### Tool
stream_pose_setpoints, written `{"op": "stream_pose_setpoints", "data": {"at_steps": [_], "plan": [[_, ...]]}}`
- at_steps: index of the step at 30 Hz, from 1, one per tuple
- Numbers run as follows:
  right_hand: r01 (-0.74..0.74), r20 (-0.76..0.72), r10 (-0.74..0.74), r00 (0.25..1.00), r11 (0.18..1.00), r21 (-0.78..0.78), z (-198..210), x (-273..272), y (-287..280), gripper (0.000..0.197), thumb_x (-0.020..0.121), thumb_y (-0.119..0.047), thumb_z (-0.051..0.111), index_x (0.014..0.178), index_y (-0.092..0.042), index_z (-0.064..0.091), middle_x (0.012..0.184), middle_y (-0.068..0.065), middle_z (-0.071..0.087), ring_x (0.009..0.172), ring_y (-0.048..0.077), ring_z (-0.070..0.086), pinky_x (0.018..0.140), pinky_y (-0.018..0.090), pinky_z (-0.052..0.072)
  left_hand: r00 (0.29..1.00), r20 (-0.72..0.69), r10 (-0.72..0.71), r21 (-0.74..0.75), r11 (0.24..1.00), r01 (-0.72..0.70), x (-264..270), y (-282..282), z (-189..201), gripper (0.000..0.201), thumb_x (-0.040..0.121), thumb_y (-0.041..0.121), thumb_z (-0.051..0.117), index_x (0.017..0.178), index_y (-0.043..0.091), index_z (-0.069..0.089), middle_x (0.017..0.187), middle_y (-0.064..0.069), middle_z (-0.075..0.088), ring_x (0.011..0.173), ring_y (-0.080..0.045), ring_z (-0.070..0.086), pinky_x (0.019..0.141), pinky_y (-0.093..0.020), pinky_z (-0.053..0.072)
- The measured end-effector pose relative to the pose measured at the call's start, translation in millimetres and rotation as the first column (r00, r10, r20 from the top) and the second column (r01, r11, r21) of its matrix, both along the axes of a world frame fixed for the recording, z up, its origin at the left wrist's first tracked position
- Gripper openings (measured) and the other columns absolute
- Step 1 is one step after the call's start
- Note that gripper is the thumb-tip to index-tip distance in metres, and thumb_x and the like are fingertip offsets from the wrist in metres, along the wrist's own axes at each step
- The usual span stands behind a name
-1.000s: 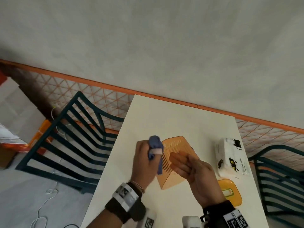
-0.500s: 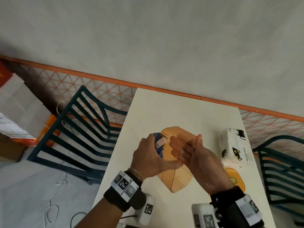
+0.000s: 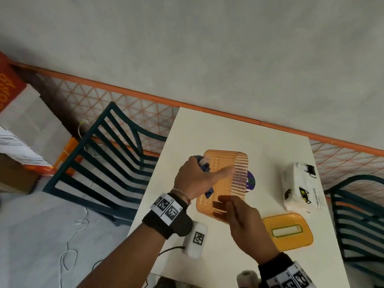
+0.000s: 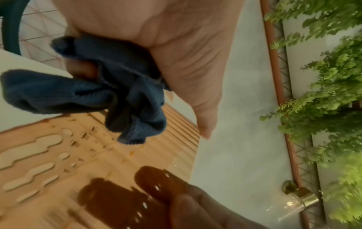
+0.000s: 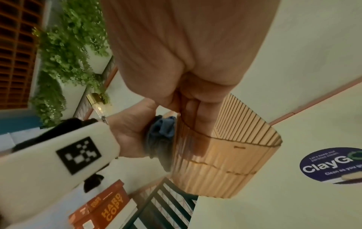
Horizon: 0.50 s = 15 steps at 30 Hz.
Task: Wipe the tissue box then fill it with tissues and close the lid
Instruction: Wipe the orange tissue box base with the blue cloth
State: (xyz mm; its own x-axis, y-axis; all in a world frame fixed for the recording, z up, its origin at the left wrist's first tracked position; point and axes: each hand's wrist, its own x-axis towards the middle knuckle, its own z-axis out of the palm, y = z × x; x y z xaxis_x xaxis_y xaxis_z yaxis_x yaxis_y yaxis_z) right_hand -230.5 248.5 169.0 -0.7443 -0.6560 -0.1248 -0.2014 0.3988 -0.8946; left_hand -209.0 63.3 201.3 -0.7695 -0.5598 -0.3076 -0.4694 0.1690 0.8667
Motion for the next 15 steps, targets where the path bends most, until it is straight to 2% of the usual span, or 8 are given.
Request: {"op": "stream_pose_setpoints", "data": {"at_steps": [2, 3, 5, 7, 9, 11, 13, 15], "plan": [[0.057, 0.048, -0.056, 0.997, 0.998, -0.028, -1, -7, -2, 0.025, 0.106, -0.014, 0.042, 0.114, -0.011, 0.065, 0.106, 0.002, 0.076, 0.100, 0.012, 0.075, 0.087, 0.038, 0.062, 0.995, -0.093, 0.033, -0.172, 0.984, -0.049, -7, -8, -6, 0.048, 0.081, 0.076, 0.055, 0.095, 0.030, 0.052, 0.099, 0.006, 0.062, 0.090, -0.013, 0.061, 0.081, -0.036, 0.053], [0.075, 0.081, -0.072, 0.994, 0.996, -0.039, 1, -11, -4, 0.025, 0.107, -0.014, 0.041, 0.114, -0.011, 0.065, 0.105, 0.004, 0.077, 0.097, 0.016, 0.076, 0.086, 0.040, 0.062, 0.991, -0.135, 0.000, -0.284, 0.958, -0.038, -9, -12, -9, 0.046, 0.087, 0.072, 0.046, 0.098, 0.028, 0.056, 0.105, 0.006, 0.058, 0.097, -0.014, 0.056, 0.086, -0.039, 0.051], [0.102, 0.155, -0.090, 0.984, 0.992, -0.071, 10, -16, -9, 0.027, 0.108, -0.013, 0.038, 0.114, -0.009, 0.064, 0.104, 0.007, 0.078, 0.093, 0.023, 0.077, 0.083, 0.041, 0.063, 0.966, -0.200, -0.165, -0.494, 0.868, 0.047, -13, -17, -17, 0.044, 0.099, 0.057, 0.036, 0.109, 0.025, 0.065, 0.117, 0.007, 0.058, 0.103, -0.014, 0.049, 0.092, -0.038, 0.046], [0.152, 0.188, -0.134, 0.973, 0.985, -0.085, 14, -21, -14, 0.032, 0.109, -0.012, 0.033, 0.112, -0.009, 0.064, 0.102, 0.010, 0.078, 0.086, 0.029, 0.078, 0.079, 0.043, 0.063, 0.922, -0.221, -0.319, -0.612, 0.781, 0.124, -9, -12, -20, 0.036, 0.102, 0.040, 0.043, 0.113, 0.020, 0.071, 0.123, 0.005, 0.060, 0.102, -0.016, 0.046, 0.089, -0.039, 0.046], [0.213, 0.190, -0.194, 0.962, 0.973, -0.088, 14, -28, -17, 0.037, 0.109, -0.014, 0.031, 0.106, -0.009, 0.067, 0.095, 0.013, 0.078, 0.082, 0.033, 0.077, 0.077, 0.049, 0.062, 0.891, -0.205, -0.406, -0.648, 0.738, 0.187, 4, 3, -23, 0.026, 0.100, 0.034, 0.051, 0.105, 0.021, 0.072, 0.124, 0.006, 0.059, 0.101, -0.016, 0.046, 0.085, -0.038, 0.048], [0.247, 0.201, -0.227, 0.953, 0.966, -0.078, 10, -33, -18, 0.038, 0.108, -0.011, 0.033, 0.100, -0.008, 0.070, 0.091, 0.016, 0.077, 0.086, 0.035, 0.074, 0.078, 0.050, 0.061, 0.855, -0.200, -0.478, -0.672, 0.702, 0.236, 26, 18, -30, 0.020, 0.096, 0.034, 0.055, 0.099, 0.024, 0.072, 0.121, 0.008, 0.057, 0.104, -0.015, 0.048, 0.081, -0.036, 0.051], [0.270, 0.243, -0.248, 0.938, 0.961, -0.061, 7, -32, -16, 0.038, 0.108, -0.009, 0.033, 0.103, -0.009, 0.071, 0.096, 0.014, 0.077, 0.093, 0.031, 0.073, 0.078, 0.042, 0.062, 0.813, -0.219, -0.540, -0.675, 0.686, 0.273, 51, 25, -40, 0.015, 0.093, 0.034, 0.060, 0.096, 0.025, 0.072, 0.117, 0.009, 0.057, 0.104, -0.011, 0.050, 0.076, -0.032, 0.054], [0.284, 0.305, -0.252, 0.918, 0.956, -0.066, 4, -29, -15, 0.036, 0.109, -0.011, 0.032, 0.111, -0.008, 0.068, 0.103, 0.014, 0.077, 0.093, 0.028, 0.075, 0.078, 0.039, 0.062, 0.817, -0.235, -0.526, -0.638, 0.718, 0.279, 60, 18, -49, 0.016, 0.092, 0.036, 0.063, 0.096, 0.024, 0.073, 0.115, 0.011, 0.056, 0.103, -0.008, 0.053, 0.077, -0.031, 0.055]]}}
